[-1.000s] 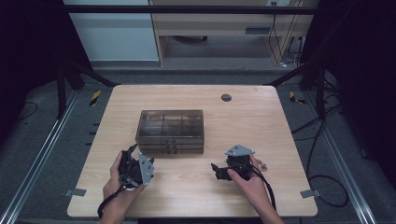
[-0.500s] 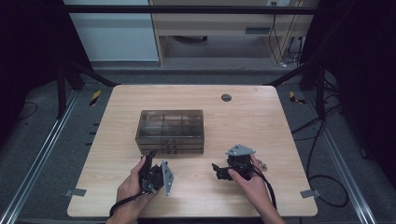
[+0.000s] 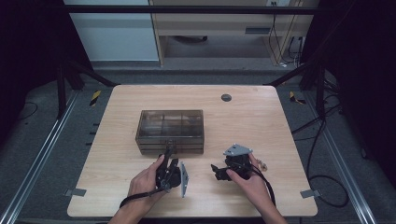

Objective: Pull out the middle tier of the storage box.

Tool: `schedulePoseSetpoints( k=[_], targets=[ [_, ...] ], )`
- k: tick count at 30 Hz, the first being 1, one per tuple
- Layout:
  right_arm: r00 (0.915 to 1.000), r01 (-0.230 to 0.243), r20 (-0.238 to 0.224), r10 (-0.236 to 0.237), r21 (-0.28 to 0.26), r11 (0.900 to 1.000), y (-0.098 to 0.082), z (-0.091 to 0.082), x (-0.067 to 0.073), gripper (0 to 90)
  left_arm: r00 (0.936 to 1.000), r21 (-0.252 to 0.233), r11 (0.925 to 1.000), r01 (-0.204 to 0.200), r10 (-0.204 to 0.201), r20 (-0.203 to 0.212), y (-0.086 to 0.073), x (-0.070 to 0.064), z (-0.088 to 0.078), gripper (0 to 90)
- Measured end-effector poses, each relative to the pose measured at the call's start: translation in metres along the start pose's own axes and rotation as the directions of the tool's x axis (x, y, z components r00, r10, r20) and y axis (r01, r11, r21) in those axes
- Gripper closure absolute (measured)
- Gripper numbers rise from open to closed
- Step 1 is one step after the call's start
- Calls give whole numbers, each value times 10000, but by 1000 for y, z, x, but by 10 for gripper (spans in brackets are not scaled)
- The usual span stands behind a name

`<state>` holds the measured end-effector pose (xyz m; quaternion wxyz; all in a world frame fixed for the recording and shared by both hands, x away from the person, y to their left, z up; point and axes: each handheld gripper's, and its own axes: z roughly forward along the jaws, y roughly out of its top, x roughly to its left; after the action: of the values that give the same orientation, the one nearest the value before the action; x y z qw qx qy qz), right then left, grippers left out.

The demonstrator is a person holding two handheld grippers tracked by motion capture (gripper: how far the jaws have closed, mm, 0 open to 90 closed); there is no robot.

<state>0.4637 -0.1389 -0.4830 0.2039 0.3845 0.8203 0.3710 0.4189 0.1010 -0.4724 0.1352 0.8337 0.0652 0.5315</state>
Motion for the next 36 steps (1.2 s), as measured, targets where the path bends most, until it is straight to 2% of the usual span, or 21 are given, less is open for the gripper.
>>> schedulePoseSetpoints(
  k=[3, 6, 9, 12, 14, 16, 18, 19, 24, 36],
  targets=[
    [9999, 163, -48, -163, 41, 9999, -3, 1, 1, 84, 9999, -108, 9999, 83, -84, -130, 7, 4, 3, 498],
    [9999, 116, 39, -116, -76, 9999, -7, -1, 2, 84, 9988, -160, 9998, -133, 126, -465, 9, 3, 5, 502],
    [10000, 11, -43, -11, -22, 10000, -10, -1, 2, 84, 9988, -84, 9999, -80, 76, -484, 6, -2, 6, 516],
    [9997, -210, -86, 210, -40, 9998, -12, -2, 2, 86, 9977, -171, 9995, -250, 239, -633, 3, -4, 2, 522],
    [9998, -162, -69, 161, -96, 9998, -11, -3, 1, 86, 9975, -125, 9993, -353, 344, -624, -1, -7, 1, 522],
    [9993, -364, -110, 362, -169, 9992, -10, -5, -1, 86, 9970, -1, 9989, -462, 461, -614, -4, -9, 1, 526],
    [9987, -494, -84, 493, -143, 9987, -10, -5, -3, 88, 9921, 151, 9959, -892, 902, -872, -7, -12, 1, 532],
    [9985, -545, -64, 545, -108, 9985, -10, -5, -4, 91, 9912, 180, 9952, -960, 972, -895, -8, -13, 2, 536],
    [9982, -598, -52, 597, -120, 9981, -11, -6, -7, 94, 9900, 310, 9936, -1086, 1110, -870, -9, -15, 6, 562],
    [9979, -641, -15, 641, -66, 9979, -11, -7, -8, 103, 9773, 781, 9832, -1648, 1735, -1220, -11, -19, 13, 629]
  ],
)
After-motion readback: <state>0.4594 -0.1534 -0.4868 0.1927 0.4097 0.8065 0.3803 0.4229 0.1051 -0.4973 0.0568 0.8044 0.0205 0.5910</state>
